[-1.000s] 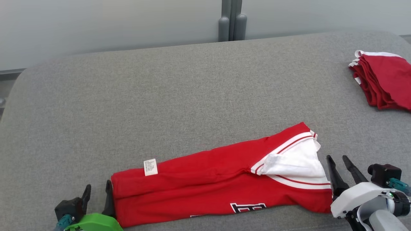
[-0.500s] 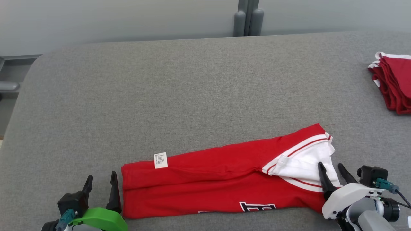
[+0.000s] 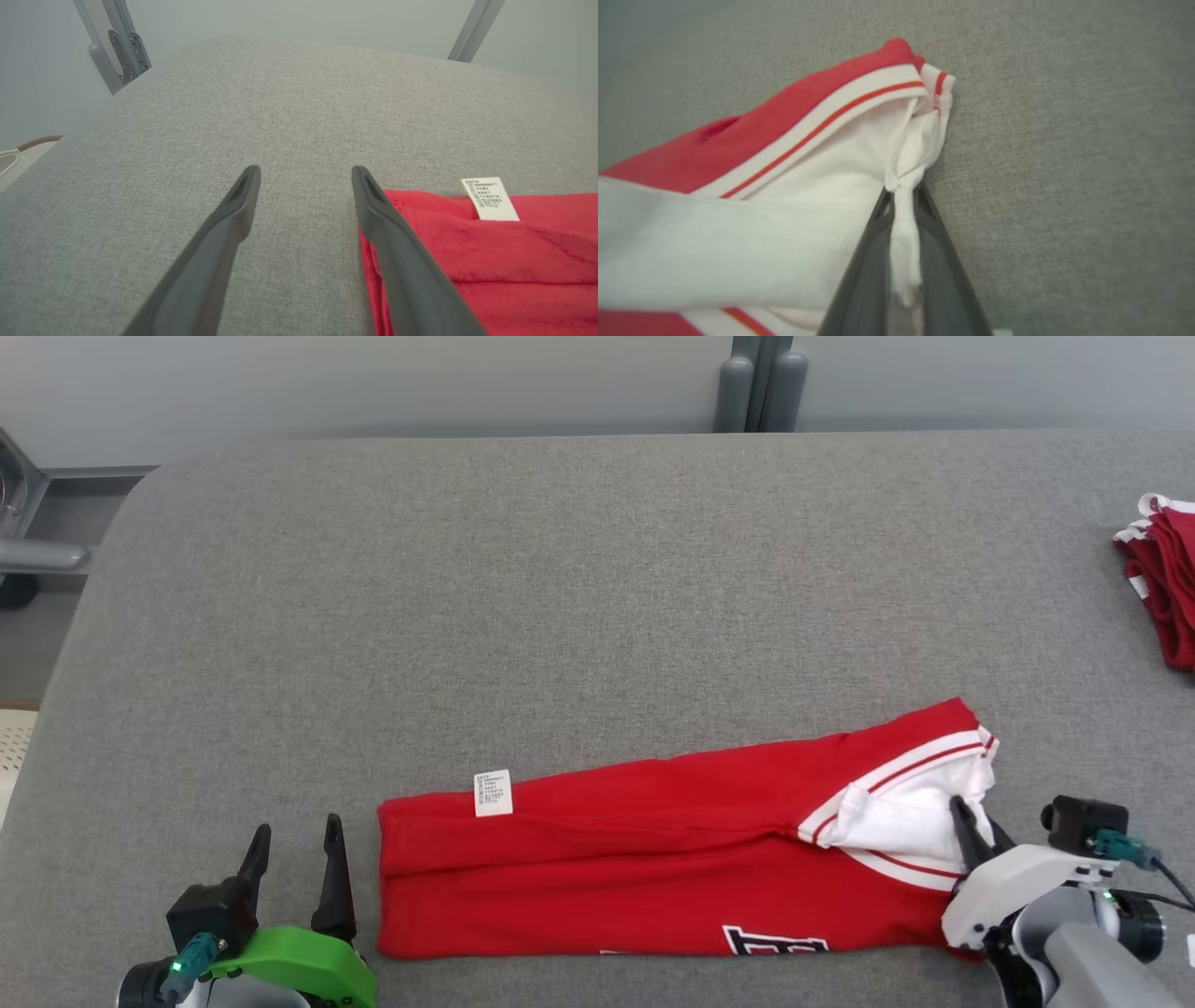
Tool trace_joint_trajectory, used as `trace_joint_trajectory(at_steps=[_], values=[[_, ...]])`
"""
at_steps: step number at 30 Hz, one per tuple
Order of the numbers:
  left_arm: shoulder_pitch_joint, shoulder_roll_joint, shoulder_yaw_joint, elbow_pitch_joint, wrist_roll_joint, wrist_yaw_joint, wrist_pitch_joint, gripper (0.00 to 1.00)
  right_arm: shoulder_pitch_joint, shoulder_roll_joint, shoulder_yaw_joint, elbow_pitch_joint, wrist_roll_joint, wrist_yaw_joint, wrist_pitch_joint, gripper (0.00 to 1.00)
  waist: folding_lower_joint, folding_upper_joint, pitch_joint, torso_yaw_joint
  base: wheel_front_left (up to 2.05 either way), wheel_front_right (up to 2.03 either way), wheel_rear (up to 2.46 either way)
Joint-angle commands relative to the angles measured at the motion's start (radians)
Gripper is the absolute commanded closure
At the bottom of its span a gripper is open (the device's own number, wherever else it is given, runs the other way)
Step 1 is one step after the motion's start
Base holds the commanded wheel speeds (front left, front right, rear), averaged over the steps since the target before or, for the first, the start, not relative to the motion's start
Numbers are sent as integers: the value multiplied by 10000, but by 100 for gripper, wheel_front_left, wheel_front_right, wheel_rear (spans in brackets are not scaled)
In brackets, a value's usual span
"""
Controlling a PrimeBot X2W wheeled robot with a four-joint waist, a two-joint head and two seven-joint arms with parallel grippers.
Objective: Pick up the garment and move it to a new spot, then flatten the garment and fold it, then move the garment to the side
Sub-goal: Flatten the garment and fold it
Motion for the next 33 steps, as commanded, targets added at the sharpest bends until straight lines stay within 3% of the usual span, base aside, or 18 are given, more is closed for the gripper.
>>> trace_joint_trajectory(at_steps=[1, 8, 11, 15, 25, 29, 33], values=[[-14, 20, -44, -82, -71, 36, 4, 0, -4, -466, -290, 353, -20, -126, 81, 100, 1, 0, 0, -71, 0, 0, 0], [-48, 25, -325, -188, -153, 62, 4, 0, -473, -1035, -1773, -450, -721, -52, -12, 100, 1, 0, -3, -304, 0, 0, 0], [-28, 24, -420, -183, -210, 79, 4, 0, -372, -876, -1861, -1294, -1040, -51, -15, 100, 1, 0, -52, -399, 0, 0, 0], [66, 24, -480, -140, -245, 83, 4, 0, -115, -581, -1028, -2445, -1168, -46, -16, 100, 1, 0, -145, -526, 0, 0, 0], [66, 23, -977, -22, -381, 58, 4, 0, 304, -300, 3648, -5518, -390, -45, 808, 100, 1, 0, -395, -355, 0, 0, 0], [69, 25, -1235, 11, -570, 67, 4, 0, 4, -2, 5047, -5920, -110, -45, 1281, 100, 1, 0, -378, 78, 0, 0, 0], [85, 25, -1421, 41, -692, 113, 4, 0, -405, 355, 5980, -5478, -47, -45, 1463, 100, 1, 0, -308, 583, 0, 0, 0]])
